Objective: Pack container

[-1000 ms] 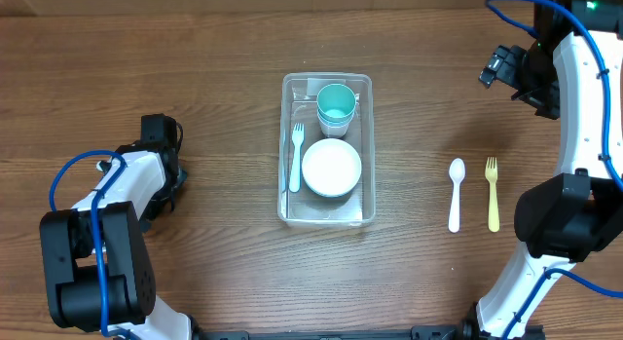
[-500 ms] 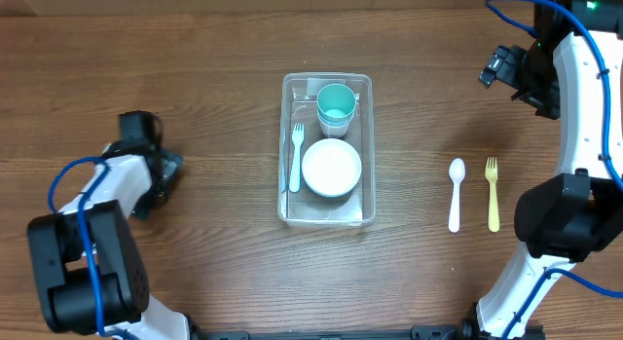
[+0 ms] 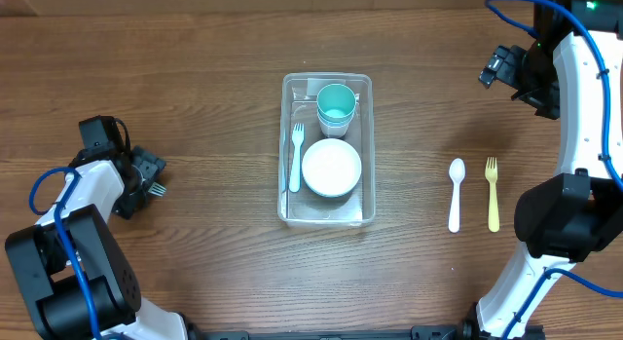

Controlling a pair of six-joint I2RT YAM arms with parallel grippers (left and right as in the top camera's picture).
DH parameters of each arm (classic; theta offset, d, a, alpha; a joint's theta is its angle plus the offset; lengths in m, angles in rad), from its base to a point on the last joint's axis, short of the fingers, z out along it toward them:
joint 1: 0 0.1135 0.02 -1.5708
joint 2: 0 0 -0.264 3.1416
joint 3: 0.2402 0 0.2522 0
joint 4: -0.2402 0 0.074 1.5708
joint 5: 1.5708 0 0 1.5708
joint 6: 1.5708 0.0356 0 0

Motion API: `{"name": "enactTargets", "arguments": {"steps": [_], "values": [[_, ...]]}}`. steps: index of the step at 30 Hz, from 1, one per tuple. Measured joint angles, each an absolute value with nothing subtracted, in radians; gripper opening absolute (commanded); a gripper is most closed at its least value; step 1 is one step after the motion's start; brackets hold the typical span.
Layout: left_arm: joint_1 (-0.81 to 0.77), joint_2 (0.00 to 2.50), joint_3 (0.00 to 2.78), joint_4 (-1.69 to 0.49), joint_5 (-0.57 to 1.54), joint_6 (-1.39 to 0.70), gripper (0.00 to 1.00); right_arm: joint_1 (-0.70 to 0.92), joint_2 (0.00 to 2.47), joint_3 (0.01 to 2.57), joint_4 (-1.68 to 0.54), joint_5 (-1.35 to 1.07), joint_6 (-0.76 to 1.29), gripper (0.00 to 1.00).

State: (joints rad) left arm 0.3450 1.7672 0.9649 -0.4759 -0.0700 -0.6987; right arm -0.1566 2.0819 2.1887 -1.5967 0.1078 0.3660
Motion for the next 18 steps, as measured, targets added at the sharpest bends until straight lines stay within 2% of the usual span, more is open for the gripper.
{"name": "enactTargets", "arguments": {"steps": [7, 9, 11, 15, 18], "values": [[0.308, 1.767, 0.973, -0.513, -0.067, -0.786, 1.0, -0.157, 2.082, 2.189, -1.597, 0.108, 0.366, 1.0], [0.3, 1.766, 0.976, -0.537, -0.068, -0.832, 0.93, -0.157, 2.082, 2.189, -1.597, 0.108, 0.366, 1.0], [0.295, 1.765, 0.976, -0.554, -0.07, -0.862, 0.81, -0.157, 2.082, 2.189, -1.597, 0.108, 0.366, 1.0], [0.294, 1.765, 0.976, -0.58, -0.076, -0.898, 0.7, -0.156, 2.082, 2.189, -1.597, 0.108, 0.366, 1.0], [0.294, 1.765, 0.975, -0.588, -0.08, -0.916, 0.56, -0.157, 2.082, 2.189, -1.597, 0.108, 0.366, 1.0]]}}
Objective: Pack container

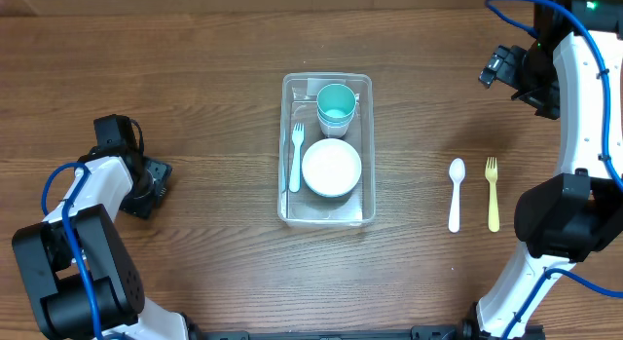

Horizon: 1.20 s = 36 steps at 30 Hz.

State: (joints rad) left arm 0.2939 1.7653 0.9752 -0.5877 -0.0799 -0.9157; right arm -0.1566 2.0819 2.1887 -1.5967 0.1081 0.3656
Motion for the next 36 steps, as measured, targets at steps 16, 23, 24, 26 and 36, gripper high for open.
{"name": "enactTargets", "arguments": {"steps": [16, 23, 24, 26, 36], "values": [[0.294, 1.784, 1.037, -0.537, -0.068, -0.746, 0.24, -0.157, 2.082, 2.189, -1.596, 0.108, 0.366, 1.0], [0.294, 1.785, 1.037, -0.556, -0.071, -0.698, 0.84, -0.157, 2.082, 2.189, -1.597, 0.108, 0.366, 1.0], [0.294, 1.785, 1.037, -0.565, -0.072, -0.709, 0.83, -0.156, 2.082, 2.189, -1.597, 0.108, 0.366, 1.0], [0.294, 1.785, 1.037, -0.595, -0.072, -0.744, 0.77, -0.157, 2.082, 2.189, -1.597, 0.108, 0.365, 1.0], [0.294, 1.831, 1.054, -0.572, -0.091, -0.912, 0.43, -0.157, 2.082, 2.189, -1.597, 0.108, 0.366, 1.0]]}}
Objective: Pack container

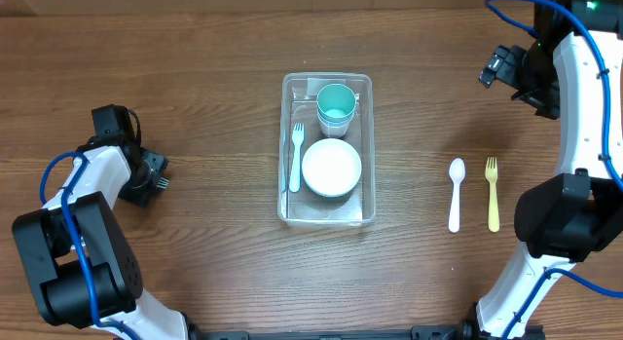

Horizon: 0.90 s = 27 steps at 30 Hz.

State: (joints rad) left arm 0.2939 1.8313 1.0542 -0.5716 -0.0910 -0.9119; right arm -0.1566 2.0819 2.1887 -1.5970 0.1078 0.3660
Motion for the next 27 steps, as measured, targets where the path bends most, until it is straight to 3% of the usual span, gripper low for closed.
{"name": "enactTargets", "arguments": {"steps": [4, 17, 20, 27], "values": [[0.294, 1.837, 1.058, -0.554, -0.098, -0.92, 0.34, -0.156, 2.082, 2.189, -1.597, 0.108, 0.366, 1.0], [0.294, 1.871, 1.128, -0.654, -0.055, -0.867, 0.28, -0.157, 2.082, 2.189, -1.597, 0.108, 0.366, 1.0], [0.294, 1.873, 1.163, -0.687, -0.056, -0.857, 0.2, -0.157, 2.082, 2.189, -1.597, 0.108, 0.366, 1.0], [0.294, 1.873, 1.17, -0.697, -0.056, -0.853, 0.24, -0.156, 2.082, 2.189, -1.597, 0.108, 0.366, 1.0]]}}
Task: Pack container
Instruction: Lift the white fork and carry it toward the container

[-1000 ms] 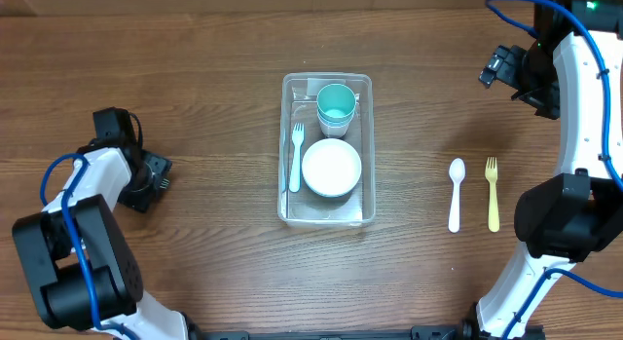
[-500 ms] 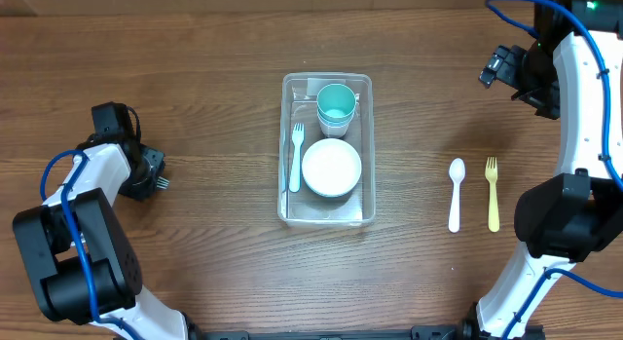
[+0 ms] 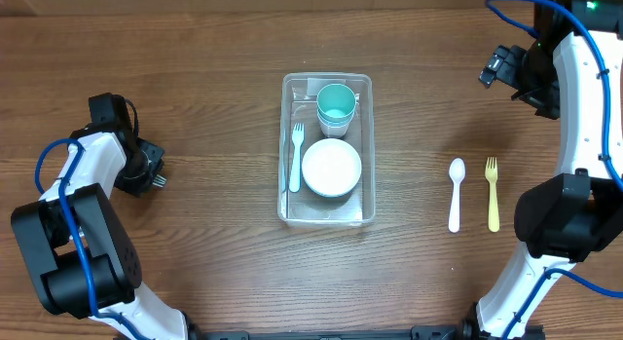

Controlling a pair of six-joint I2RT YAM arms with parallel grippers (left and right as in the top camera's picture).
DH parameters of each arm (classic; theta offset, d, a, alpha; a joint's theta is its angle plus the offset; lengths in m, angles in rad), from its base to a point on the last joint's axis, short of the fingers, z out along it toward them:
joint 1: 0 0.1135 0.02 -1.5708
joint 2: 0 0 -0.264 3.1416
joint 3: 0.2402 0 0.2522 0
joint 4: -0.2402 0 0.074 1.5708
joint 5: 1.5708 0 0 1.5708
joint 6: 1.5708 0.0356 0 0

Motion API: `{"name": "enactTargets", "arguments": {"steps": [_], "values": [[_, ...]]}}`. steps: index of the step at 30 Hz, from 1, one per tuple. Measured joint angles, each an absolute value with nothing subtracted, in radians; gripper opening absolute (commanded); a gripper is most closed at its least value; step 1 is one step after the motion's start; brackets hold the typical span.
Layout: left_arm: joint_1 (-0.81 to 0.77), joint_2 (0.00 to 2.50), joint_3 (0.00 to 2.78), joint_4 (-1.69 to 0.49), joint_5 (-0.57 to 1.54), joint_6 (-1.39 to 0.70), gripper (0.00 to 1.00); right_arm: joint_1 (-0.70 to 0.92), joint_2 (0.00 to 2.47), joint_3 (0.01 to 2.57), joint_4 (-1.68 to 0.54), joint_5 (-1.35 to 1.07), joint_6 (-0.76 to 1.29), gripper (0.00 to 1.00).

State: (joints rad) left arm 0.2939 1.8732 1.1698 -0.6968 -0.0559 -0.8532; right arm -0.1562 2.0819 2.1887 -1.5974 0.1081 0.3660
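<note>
A clear plastic container (image 3: 326, 86) stands mid-table. Inside it are a teal cup (image 3: 336, 103) at the far end, a white bowl (image 3: 331, 169) nearer me, and a pale blue fork (image 3: 295, 157) along the left wall. To the right on the bare wood lie a white spoon (image 3: 455, 194) and a yellow fork (image 3: 493, 194), side by side. My left gripper (image 3: 157, 180) sits low at the far left, far from the container, its fingers too small to judge. My right gripper (image 3: 488, 72) hangs at the upper right, above the cutlery; its jaws are unclear.
The wooden table (image 3: 214, 106) carries only these items. The left arm's base fills the lower left corner and the right arm runs down the right edge, close to the yellow fork.
My left gripper has turned slightly and shifted a little toward the near side at the far left. Everything else is unchanged.
The container held the cup, bowl and pale blue fork throughout, with the white spoon and yellow fork on the table to the right. Only my left arm kept shifting and turning a little at the far left. The right arm stayed still.
</note>
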Motion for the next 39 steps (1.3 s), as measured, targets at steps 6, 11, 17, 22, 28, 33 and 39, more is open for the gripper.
{"name": "enactTargets", "arguments": {"steps": [6, 11, 17, 22, 28, 33, 39], "values": [[0.294, 1.874, 1.171, -0.704, -0.056, -0.853, 0.23, -0.157, 2.082, 2.189, -1.597, 0.108, 0.366, 1.0], [0.294, 1.874, 1.208, -0.759, -0.062, -0.832, 0.23, -0.157, 2.082, 2.189, -1.597, 0.108, 0.366, 1.0], [0.248, 1.874, 1.304, -0.853, -0.149, -0.807, 0.22, -0.157, 2.082, 2.189, -1.597, 0.108, 0.366, 1.0], [0.126, 1.865, 1.36, -0.865, -0.185, -0.804, 0.21, -0.157, 2.082, 2.189, -1.597, 0.108, 0.366, 1.0], [-0.056, 1.837, 1.491, -0.921, -0.2, -0.801, 0.2, -0.156, 2.082, 2.189, -1.597, 0.108, 0.366, 1.0], [-0.216, 1.821, 1.631, -0.981, -0.2, -0.778, 0.2, -0.156, 2.082, 2.189, -1.597, 0.108, 0.366, 1.0], [-0.385, 1.813, 1.692, -1.0, -0.203, -0.774, 0.19, -0.156, 2.082, 2.189, -1.597, 0.108, 0.366, 1.0]]}}
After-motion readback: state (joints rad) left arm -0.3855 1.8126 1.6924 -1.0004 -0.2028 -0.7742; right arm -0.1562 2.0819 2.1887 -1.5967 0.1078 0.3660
